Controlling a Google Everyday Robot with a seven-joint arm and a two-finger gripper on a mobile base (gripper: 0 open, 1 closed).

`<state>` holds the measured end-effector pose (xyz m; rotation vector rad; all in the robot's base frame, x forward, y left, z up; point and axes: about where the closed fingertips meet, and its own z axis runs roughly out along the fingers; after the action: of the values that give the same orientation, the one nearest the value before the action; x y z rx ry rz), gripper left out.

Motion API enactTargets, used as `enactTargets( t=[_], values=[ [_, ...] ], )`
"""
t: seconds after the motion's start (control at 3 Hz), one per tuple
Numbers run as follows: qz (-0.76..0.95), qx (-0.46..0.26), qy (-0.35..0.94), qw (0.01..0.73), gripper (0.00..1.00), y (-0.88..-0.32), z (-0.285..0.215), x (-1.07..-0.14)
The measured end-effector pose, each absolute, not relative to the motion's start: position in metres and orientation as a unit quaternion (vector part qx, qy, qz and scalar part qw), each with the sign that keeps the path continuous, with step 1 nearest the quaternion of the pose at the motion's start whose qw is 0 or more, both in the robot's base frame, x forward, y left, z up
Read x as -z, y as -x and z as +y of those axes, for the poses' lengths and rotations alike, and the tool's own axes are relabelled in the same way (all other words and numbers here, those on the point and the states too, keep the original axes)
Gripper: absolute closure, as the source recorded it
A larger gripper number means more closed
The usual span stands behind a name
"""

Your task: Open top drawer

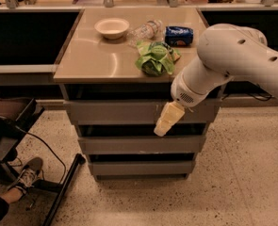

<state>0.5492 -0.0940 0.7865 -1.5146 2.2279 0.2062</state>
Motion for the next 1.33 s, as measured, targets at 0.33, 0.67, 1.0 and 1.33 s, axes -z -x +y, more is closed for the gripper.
enactTargets(
  t=[0.33,0.67,1.0,1.33],
  values=[
    [0.805,-0.074,0.547,0.218,0.00,-0.549,-0.094,-0.786],
    [0.808,-0.059,0.541,0.226,0.00,-0.552,-0.081,-0.766],
    [0.812,-0.024,0.529,0.246,0.00,-0.565,-0.054,-0.733],
    [0.824,-0.020,0.502,0.262,0.00,-0.574,-0.053,-0.735]
  ],
)
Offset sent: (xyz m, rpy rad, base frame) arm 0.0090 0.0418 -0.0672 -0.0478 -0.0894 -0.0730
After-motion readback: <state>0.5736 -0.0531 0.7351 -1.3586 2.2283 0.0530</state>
